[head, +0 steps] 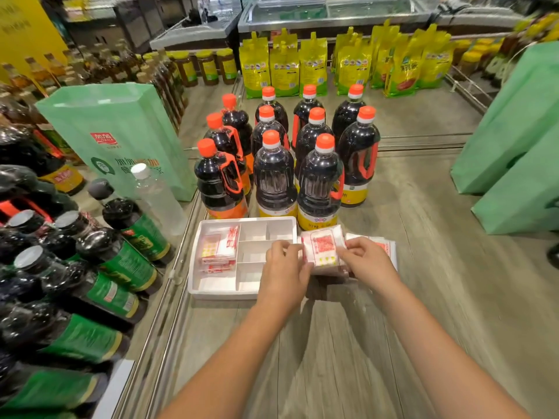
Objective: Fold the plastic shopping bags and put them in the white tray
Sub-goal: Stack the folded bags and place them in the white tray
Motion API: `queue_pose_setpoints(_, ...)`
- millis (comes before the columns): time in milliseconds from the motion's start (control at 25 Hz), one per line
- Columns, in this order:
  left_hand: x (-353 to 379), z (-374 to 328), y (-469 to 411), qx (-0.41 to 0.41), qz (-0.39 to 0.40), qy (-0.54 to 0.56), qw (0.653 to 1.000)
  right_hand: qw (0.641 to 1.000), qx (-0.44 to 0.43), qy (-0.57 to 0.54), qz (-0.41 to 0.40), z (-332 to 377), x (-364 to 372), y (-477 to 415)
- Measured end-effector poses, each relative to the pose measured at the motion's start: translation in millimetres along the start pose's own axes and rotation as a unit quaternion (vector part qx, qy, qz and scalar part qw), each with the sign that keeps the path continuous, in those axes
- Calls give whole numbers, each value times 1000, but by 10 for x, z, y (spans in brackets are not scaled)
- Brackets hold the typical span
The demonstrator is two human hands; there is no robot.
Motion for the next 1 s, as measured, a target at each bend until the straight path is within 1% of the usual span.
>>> queue_pose_setpoints(80,-51,-25,-1,-14,-26,74,997,999,0,-35,18,72,16,70)
queue_pose_setpoints(120,-98,-25,-2,-37,-35,134,990,998,-3,-50,25,120,45,109)
queue_pose_setpoints(160,-144,-19,3,-66,-39,209,975,998,-10,-62,31,171,85,148)
queue_pose_setpoints(240,-259,29,41,-110,-44,339,933,997,-32,-66,38,282,223,201)
queue_pose_setpoints(280,-341,99,65,-118,-62,374,918,997,-45,-57,39,338,328,213)
queue_pose_setpoints(360,-542,297,127,-120,-108,400,902,995,-78,-33,46,452,602,243)
queue_pose_setpoints(440,-773,600,207,-137,-147,392,898,992,-113,6,47,561,986,288)
queue_pose_setpoints(520,-932,961,258,-178,-168,389,888,988,-137,46,54,654,1386,350)
queue_pose_setpoints(600,-1020,1260,271,-210,-164,379,886,985,-140,67,70,665,1739,361)
queue_pose_setpoints(680,-1039,1420,255,-224,-134,354,898,980,-142,109,86,650,1960,319)
queue_pose_setpoints(760,-1082,1523,214,-207,-117,286,928,960,-175,191,109,685,2120,257)
queue_pose_setpoints(840,-1123,1620,141,-153,-120,156,968,923,-213,298,120,735,2206,233)
queue_pose_setpoints(920,-1112,1667,83,-109,-103,72,986,884,-247,384,102,752,2231,237)
queue_pose_setpoints(1000,-1088,1653,66,-75,-75,30,994,863,-270,421,65,749,2222,251)
Point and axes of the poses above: each hand's wrist, its own y-axis away from the middle knuckle, its own x-axis out of the palm, z = x × y, the point moved 5 cm from there along -y, towards the middle knuckle, and after that the axes turned 2 degrees about x, right-handed, at the moved point
